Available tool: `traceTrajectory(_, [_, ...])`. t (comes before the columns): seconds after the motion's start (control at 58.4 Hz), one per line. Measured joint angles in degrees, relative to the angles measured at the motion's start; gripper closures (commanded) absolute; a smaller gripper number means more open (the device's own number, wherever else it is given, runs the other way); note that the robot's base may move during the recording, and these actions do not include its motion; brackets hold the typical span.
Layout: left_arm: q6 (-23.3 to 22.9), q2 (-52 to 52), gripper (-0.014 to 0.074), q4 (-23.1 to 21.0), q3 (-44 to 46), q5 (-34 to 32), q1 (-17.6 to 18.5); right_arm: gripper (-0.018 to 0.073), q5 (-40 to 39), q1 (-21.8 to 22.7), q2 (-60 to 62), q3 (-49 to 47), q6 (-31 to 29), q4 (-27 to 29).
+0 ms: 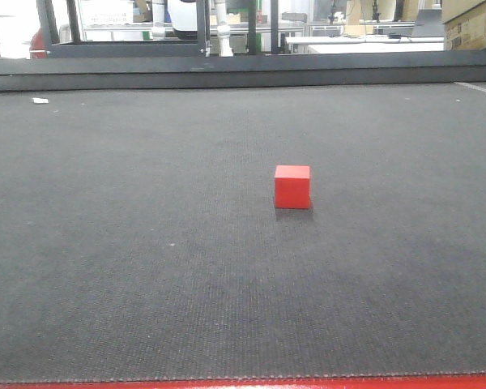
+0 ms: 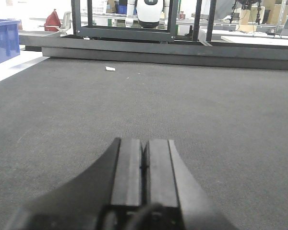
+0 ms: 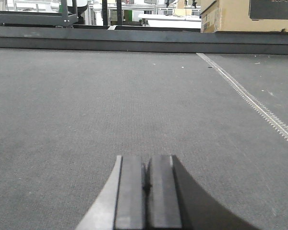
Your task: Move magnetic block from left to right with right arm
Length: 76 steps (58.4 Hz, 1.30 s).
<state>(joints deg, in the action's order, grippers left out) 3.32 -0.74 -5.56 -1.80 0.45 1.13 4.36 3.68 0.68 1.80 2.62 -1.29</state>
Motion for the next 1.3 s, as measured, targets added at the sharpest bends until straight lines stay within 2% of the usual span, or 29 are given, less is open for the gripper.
traceTrajectory(0.72, [0.0,0.0,0.0722,0.0,0.0,0.0,0.0,0.0502,0.0,0.0,0.0,0.0,0.0,0.0])
traceTrajectory(0.857, [0.0,0.0,0.0722,0.0,0.0,0.0,0.0,0.0502,-3.3,0.0,0.0,0.0,0.1,0.4])
traceTrajectory(0.994, [0.0,0.0,0.0722,0.0,0.0,0.1,0.0,0.0494,-0.6,0.0,-0.1,-5.7,0.5,1.3])
traceTrajectory(1.08, [0.0,0.0,0.0722,0.0,0.0,0.1,0.0,0.0413,1.3,0.0,-2.6,-11.7,0.5,1.3])
traceTrajectory(1.234, [0.0,0.0,0.0722,0.0,0.0,0.1,0.0,0.01,2.7,0.0,-12.5,-21.1,0.5,1.3])
traceTrajectory(1.302, [0.0,0.0,0.0722,0.0,0.0,0.1,0.0,0.0008,3.0,-0.3,-17.3,-24.0,0.5,1.3])
